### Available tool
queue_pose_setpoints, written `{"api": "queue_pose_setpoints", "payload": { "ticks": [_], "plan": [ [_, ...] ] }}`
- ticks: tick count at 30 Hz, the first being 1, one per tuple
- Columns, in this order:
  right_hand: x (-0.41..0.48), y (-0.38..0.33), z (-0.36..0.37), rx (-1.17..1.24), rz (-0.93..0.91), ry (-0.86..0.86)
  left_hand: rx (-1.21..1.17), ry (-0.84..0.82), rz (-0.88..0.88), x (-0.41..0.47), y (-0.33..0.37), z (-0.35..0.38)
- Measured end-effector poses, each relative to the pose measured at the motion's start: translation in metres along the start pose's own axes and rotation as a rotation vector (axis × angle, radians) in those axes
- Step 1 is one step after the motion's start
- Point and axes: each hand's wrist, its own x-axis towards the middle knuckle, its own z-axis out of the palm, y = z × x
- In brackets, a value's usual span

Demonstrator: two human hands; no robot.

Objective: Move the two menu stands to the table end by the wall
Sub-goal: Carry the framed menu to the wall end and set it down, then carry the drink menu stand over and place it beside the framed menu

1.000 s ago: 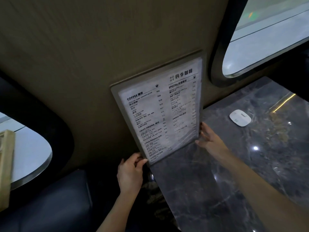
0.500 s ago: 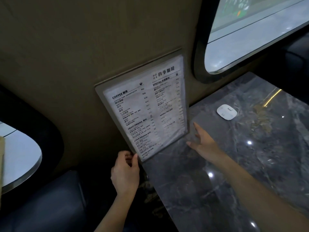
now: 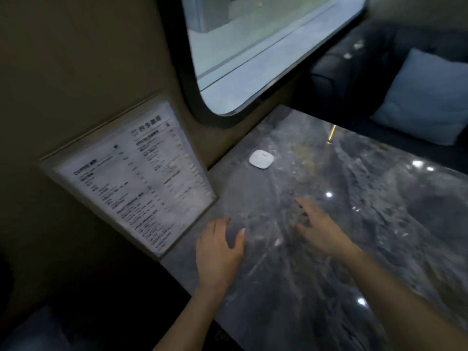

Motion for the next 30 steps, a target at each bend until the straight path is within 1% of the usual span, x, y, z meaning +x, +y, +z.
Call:
{"api": "queue_pose_setpoints", "payload": {
  "ticks": [3, 7, 11, 15, 20, 23, 26, 30],
  "plan": [
    [-0.036, 0.027, -0.03, -0.03, 0.082, 0.074, 0.005, -0.11, 0.132, -0.005, 0.029, 0.028],
    [-0.091, 0.061, -0.063, -0.029, 0.187, 0.236, -0.02, -0.228, 0.265, -0.02, 0.072, 0.064],
    [-0.152, 0.09, -0.09, -0.064, 0.306, 0.33, -0.08, -0.38, 0.407, -0.047, 0.113, 0.096],
    [-0.215, 0.115, -0.107, -0.071, 0.415, 0.422, -0.122, -0.525, 0.486, -0.08, 0.149, 0.123],
    [-0.291, 0.146, -0.121, -0.038, 0.653, 0.52, -0.181, -0.689, 0.589, -0.126, 0.191, 0.153],
    [-0.334, 0.164, -0.13, -0.029, 0.738, 0.585, -0.196, -0.748, 0.64, -0.151, 0.215, 0.168],
    [-0.377, 0.184, -0.141, 0.003, 0.8, 0.667, -0.19, -0.753, 0.719, -0.176, 0.236, 0.185],
    [-0.421, 0.214, -0.157, -0.018, 0.909, 0.767, -0.158, -0.803, 0.723, -0.203, 0.258, 0.206]
  ]
}}
